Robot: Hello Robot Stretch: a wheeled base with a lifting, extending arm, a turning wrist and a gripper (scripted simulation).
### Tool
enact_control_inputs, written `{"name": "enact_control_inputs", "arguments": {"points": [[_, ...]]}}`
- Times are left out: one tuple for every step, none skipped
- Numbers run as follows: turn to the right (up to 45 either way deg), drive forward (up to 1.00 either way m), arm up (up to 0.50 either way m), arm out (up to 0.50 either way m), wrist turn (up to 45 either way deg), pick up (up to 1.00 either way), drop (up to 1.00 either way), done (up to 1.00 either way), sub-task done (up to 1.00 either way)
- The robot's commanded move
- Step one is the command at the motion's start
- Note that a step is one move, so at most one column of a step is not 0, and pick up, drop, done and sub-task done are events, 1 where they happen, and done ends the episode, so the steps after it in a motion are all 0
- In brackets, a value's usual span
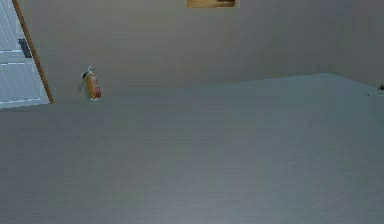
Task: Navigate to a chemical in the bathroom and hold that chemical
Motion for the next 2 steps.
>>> {"name": "enact_control_inputs", "arguments": {"points": [[0.0, 0.00, 0.50, 0.00, 0.0, 0.00, 0.00, 0.00, 0.00], [0.0, 0.00, 0.38, 0.00, 0.0, 0.00, 0.00, 0.00, 0.00]]}}
